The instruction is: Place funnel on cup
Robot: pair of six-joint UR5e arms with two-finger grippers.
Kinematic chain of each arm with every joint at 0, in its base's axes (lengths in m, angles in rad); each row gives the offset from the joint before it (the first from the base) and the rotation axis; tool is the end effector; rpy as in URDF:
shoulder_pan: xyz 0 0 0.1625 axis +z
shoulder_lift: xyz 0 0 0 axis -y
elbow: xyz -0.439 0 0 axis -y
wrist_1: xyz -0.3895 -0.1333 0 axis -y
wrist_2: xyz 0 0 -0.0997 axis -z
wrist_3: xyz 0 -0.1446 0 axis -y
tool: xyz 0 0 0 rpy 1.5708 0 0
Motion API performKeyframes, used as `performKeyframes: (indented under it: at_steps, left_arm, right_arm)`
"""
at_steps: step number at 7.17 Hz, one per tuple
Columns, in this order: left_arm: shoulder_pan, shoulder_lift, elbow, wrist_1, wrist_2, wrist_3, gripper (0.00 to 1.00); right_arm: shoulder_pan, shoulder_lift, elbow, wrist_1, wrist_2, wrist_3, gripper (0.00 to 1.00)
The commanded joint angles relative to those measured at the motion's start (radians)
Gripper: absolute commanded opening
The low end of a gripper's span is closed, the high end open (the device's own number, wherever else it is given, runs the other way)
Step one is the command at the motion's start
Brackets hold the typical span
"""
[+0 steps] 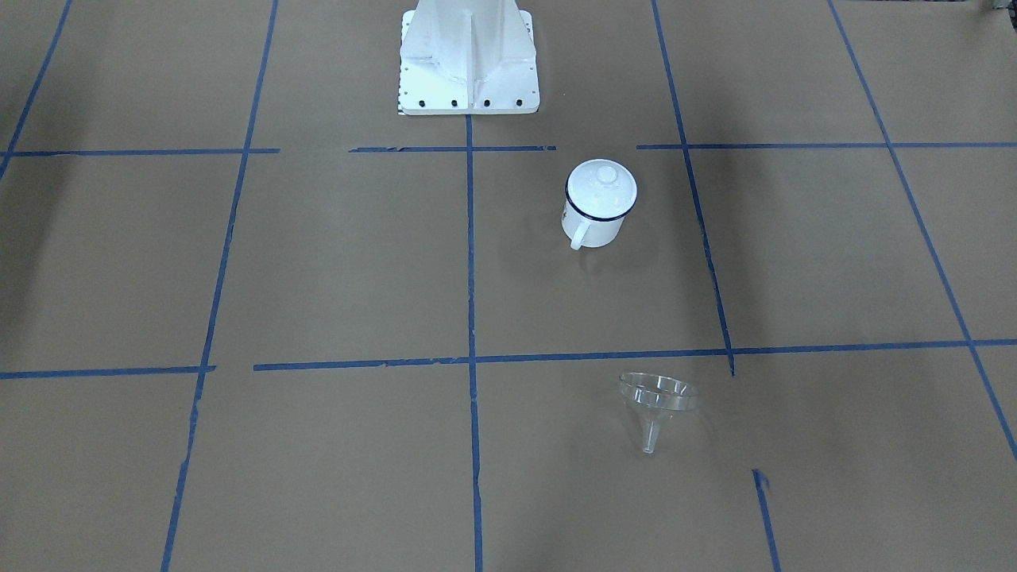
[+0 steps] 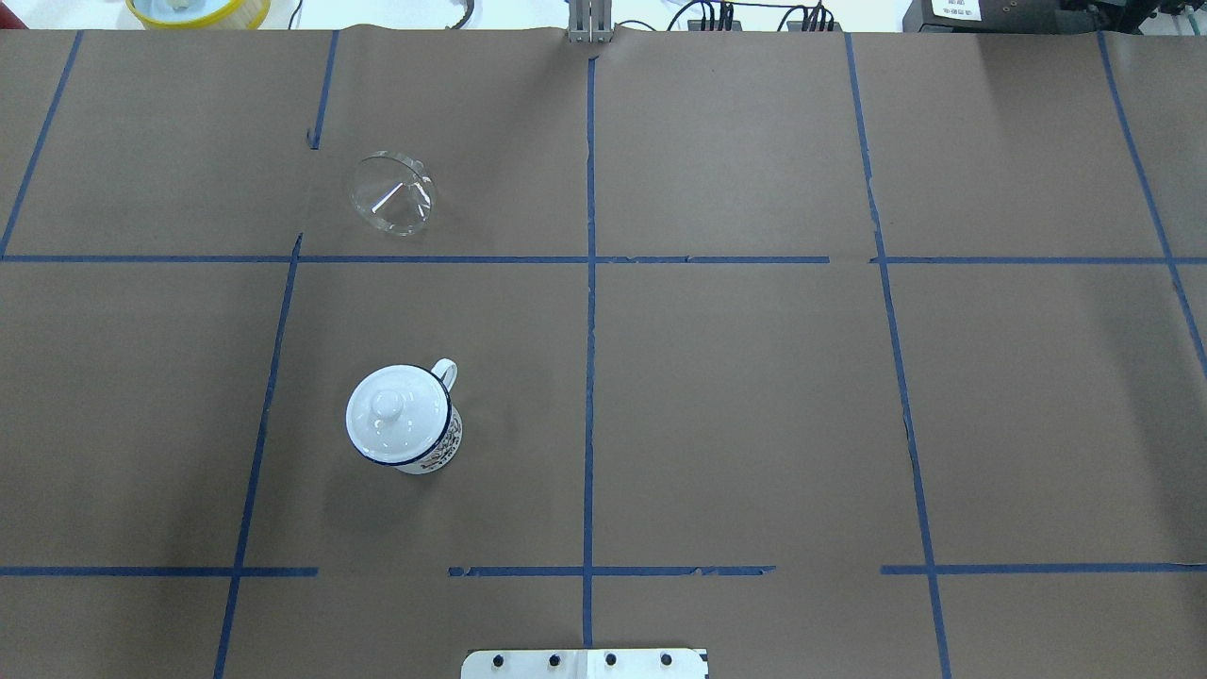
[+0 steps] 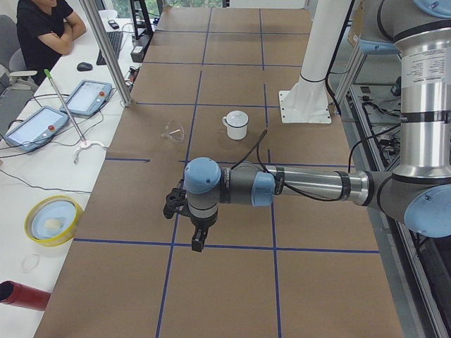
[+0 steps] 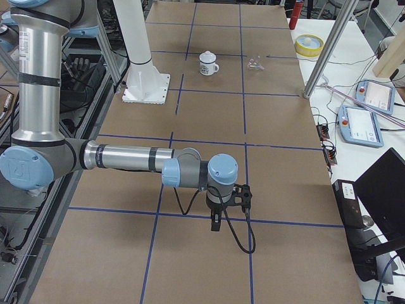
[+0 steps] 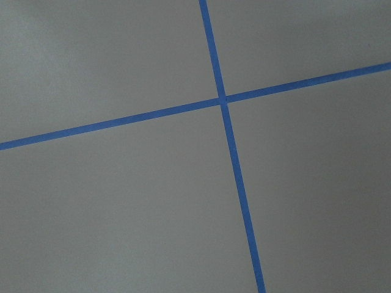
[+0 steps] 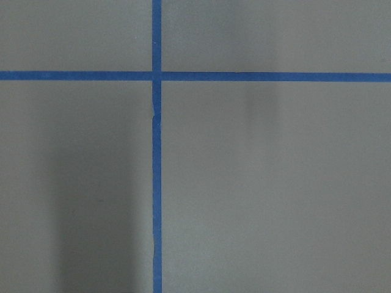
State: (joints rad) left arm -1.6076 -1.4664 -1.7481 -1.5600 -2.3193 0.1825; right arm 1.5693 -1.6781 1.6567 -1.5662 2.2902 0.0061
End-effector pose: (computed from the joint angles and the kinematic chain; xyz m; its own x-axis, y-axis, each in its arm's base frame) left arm -0.0514 -0.4472 0.6703 0.7282 0.1960 -0.6567 -0.0971 0.9781 0.1843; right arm 0.0374 -0.4403 0.7177 0.7522 0.0160 0.6587 -0.0031 0.9998 -0.0208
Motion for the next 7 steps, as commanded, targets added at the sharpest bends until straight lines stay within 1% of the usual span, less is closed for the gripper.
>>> performKeyframes:
  at_steps: [1,3,4,5,6,7]
  left_arm:
    - [0.000,0.000,0.002,0.000,-0.002,0.002,1.00]
    - [0.001,-0.002,0.004,-0.006,0.000,0.005,1.00]
    - [0.002,-0.023,0.002,-0.008,0.000,-0.003,1.00]
    - [0.002,-0.063,-0.014,-0.003,0.003,-0.009,1.00]
    - [0.003,-0.102,-0.020,-0.003,0.014,-0.055,1.00]
    - [0.011,-0.139,-0.043,-0.002,0.046,-0.116,1.00]
  right_arm:
    - [0.000,0.000,-0.002,0.000,0.000,0.000,1.00]
    - [0.000,0.000,0.000,0.000,0.000,0.000,1.00]
    - [0.000,0.000,0.000,0.000,0.000,0.000,1.00]
    - [0.000,0.000,0.000,0.000,0.000,0.000,1.00]
    - [0.000,0.000,0.000,0.000,0.000,0.000,1.00]
    - [0.000,0.000,0.000,0.000,0.000,0.000,1.00]
